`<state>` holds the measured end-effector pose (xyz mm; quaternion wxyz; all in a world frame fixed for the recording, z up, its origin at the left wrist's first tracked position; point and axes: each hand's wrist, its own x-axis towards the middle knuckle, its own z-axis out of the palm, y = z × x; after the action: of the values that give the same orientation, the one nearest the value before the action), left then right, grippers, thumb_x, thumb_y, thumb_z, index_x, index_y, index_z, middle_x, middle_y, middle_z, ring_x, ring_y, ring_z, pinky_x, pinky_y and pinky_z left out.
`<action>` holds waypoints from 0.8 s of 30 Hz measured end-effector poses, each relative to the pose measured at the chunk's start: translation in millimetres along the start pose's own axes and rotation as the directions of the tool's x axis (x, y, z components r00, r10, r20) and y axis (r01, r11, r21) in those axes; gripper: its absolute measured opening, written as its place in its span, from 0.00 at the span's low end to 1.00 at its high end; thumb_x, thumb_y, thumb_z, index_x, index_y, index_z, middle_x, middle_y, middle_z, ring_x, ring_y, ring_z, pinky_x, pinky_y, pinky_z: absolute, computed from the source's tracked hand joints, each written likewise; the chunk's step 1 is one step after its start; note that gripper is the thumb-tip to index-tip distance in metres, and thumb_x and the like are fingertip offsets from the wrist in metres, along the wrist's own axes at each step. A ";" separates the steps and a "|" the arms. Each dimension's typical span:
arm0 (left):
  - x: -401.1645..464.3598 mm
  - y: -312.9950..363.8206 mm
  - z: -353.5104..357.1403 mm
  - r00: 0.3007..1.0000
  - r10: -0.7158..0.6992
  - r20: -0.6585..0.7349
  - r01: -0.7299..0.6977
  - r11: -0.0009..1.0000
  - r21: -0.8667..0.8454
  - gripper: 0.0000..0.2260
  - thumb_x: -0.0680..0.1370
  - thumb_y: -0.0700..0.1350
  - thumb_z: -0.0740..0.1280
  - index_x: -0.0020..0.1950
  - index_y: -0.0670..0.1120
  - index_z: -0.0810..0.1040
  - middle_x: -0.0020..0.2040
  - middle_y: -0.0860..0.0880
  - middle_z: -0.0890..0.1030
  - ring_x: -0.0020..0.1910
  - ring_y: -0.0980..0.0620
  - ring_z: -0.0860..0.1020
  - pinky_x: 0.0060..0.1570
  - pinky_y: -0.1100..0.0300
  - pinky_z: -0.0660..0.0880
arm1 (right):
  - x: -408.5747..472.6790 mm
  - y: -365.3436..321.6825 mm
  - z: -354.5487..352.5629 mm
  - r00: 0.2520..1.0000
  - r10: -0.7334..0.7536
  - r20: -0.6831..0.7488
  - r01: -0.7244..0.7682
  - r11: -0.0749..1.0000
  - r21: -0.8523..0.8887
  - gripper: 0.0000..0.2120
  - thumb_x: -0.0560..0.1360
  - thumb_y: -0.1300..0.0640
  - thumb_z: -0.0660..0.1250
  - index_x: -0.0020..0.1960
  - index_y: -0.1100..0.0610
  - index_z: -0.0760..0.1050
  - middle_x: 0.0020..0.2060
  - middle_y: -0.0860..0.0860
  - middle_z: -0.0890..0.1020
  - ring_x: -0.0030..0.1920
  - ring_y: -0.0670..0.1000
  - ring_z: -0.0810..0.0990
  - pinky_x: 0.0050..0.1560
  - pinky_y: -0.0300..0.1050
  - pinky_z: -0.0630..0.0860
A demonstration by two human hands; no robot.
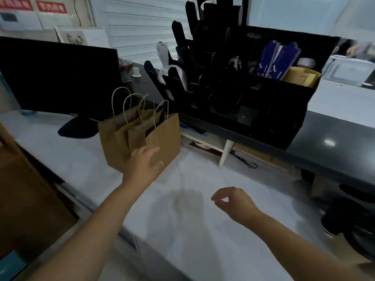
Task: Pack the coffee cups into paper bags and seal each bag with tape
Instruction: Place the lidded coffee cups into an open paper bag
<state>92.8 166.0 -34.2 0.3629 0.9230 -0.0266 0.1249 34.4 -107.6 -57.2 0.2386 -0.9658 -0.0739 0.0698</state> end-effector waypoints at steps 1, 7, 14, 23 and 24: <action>13.0 -2.6 -2.1 1.000 0.009 -0.022 -0.008 0.999 0.049 0.22 0.76 0.45 0.68 0.69 0.47 0.70 0.69 0.47 0.70 0.68 0.46 0.63 0.65 0.52 0.63 | 7.9 -2.0 1.1 1.000 0.005 0.000 -0.005 1.000 0.005 0.07 0.77 0.55 0.65 0.51 0.49 0.82 0.51 0.42 0.82 0.49 0.39 0.76 0.43 0.23 0.65; 74.5 -21.6 -6.5 0.996 0.084 -0.015 -0.076 0.952 0.295 0.29 0.75 0.50 0.68 0.73 0.46 0.63 0.74 0.48 0.64 0.74 0.48 0.53 0.71 0.51 0.56 | 47.3 -9.3 9.9 0.999 0.036 0.007 -0.036 0.998 0.057 0.07 0.77 0.56 0.66 0.50 0.48 0.82 0.47 0.40 0.81 0.47 0.38 0.77 0.45 0.24 0.68; 99.1 -35.6 -0.8 0.985 0.171 -0.010 -0.155 0.915 0.373 0.18 0.76 0.50 0.67 0.62 0.43 0.75 0.65 0.46 0.74 0.73 0.47 0.57 0.70 0.50 0.59 | 74.2 -12.4 18.3 0.997 0.067 0.036 -0.072 0.986 0.150 0.06 0.76 0.57 0.67 0.47 0.47 0.81 0.45 0.40 0.81 0.49 0.39 0.79 0.50 0.28 0.71; 93.5 -51.8 7.5 0.934 0.352 -0.060 -0.334 0.921 0.201 0.01 0.73 0.44 0.72 0.42 0.47 0.82 0.46 0.51 0.81 0.63 0.47 0.70 0.63 0.50 0.60 | 100.1 -11.1 14.4 0.997 0.070 -0.023 -0.061 0.962 0.268 0.13 0.76 0.61 0.67 0.41 0.42 0.78 0.43 0.42 0.83 0.46 0.41 0.79 0.50 0.34 0.75; 91.3 -53.5 8.4 0.931 0.361 -0.056 -0.347 0.921 0.174 0.02 0.73 0.44 0.71 0.42 0.47 0.82 0.45 0.51 0.80 0.62 0.48 0.70 0.63 0.51 0.60 | 101.8 -10.4 12.9 0.996 0.083 -0.031 -0.070 0.952 0.297 0.14 0.76 0.61 0.67 0.40 0.42 0.78 0.43 0.42 0.83 0.47 0.42 0.80 0.51 0.38 0.77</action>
<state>190.4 203.4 -52.8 0.2591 0.9229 -0.1670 0.2306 130.8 -74.8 -73.7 0.3789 -0.9227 -0.0199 0.0686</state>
